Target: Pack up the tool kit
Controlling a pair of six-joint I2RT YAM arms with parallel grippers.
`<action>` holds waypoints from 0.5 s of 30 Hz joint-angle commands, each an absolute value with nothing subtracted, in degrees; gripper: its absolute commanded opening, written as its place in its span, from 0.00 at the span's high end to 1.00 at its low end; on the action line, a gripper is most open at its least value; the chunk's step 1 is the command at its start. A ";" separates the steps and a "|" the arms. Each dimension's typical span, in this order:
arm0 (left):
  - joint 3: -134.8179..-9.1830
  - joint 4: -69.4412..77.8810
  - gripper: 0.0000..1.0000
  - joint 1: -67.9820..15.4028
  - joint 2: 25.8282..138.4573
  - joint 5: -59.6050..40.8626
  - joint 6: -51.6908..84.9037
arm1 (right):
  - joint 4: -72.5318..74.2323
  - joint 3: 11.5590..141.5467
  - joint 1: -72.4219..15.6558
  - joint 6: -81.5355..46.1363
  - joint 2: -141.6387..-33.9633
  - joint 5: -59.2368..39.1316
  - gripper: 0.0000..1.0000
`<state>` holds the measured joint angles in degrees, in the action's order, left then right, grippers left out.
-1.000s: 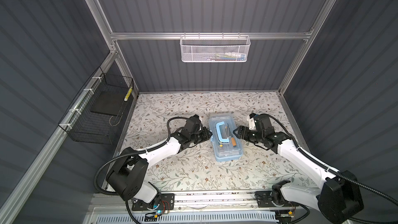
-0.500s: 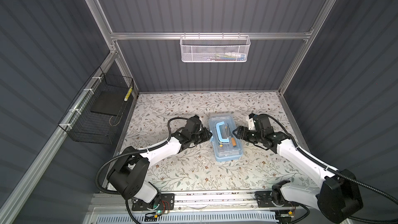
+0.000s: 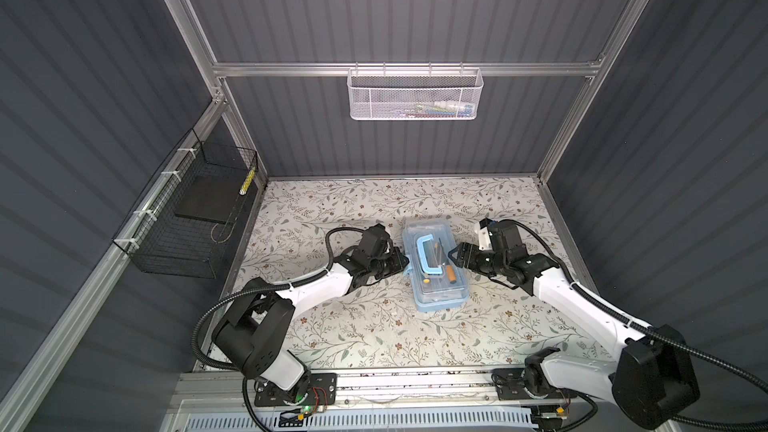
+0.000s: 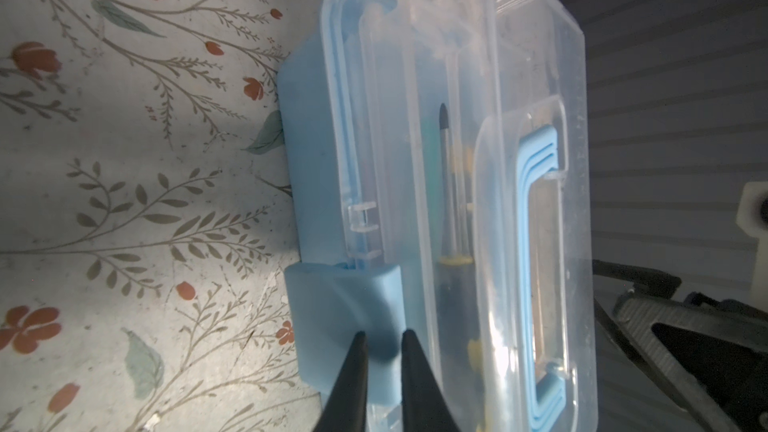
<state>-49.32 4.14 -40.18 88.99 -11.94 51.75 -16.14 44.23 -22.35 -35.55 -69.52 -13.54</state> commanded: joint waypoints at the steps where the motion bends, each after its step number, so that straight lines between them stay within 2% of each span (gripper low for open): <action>1: -48.29 6.06 0.83 -40.45 90.58 -13.33 52.26 | -15.49 43.86 -22.67 -35.34 -70.27 -13.84 0.22; 15: -43.26 12.83 0.80 -41.08 91.86 -14.20 53.84 | -12.92 41.22 -22.73 -35.99 -71.10 -18.59 0.22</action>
<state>-45.36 12.60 -40.18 90.41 -12.12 53.23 -13.98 42.63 -22.39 -35.66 -70.57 -16.08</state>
